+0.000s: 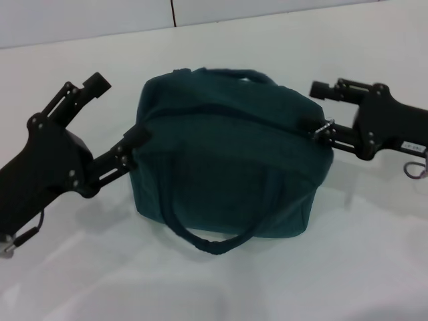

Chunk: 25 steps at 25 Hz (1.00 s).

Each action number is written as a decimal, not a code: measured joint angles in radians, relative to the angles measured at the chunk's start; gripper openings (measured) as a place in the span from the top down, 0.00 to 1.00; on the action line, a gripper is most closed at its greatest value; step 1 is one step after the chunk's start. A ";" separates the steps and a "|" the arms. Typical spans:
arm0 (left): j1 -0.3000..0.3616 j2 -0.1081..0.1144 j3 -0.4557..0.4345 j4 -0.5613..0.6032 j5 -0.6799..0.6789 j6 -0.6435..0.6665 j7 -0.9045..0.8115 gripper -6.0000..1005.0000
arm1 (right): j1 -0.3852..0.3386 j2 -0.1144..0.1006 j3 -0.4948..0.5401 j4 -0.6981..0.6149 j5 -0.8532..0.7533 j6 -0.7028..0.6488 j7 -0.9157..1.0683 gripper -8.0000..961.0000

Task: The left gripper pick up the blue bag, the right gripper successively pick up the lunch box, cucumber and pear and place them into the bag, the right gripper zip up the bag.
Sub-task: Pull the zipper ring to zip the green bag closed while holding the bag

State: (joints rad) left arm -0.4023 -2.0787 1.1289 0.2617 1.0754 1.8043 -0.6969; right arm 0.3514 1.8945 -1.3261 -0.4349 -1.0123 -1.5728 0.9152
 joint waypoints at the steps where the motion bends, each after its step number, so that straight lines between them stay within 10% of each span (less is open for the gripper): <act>1: 0.000 0.000 0.000 0.000 0.000 0.000 0.000 0.11 | -0.006 -0.005 0.000 -0.003 -0.007 0.008 0.007 0.41; 25: -0.072 -0.008 0.006 0.004 0.007 -0.053 -0.063 0.11 | -0.040 -0.119 0.305 -0.023 -0.381 -0.222 0.173 0.41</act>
State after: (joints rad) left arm -0.4741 -2.0862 1.1351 0.2654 1.0826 1.7516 -0.7601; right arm 0.3118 1.7753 -1.0215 -0.4578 -1.3937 -1.7950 1.0882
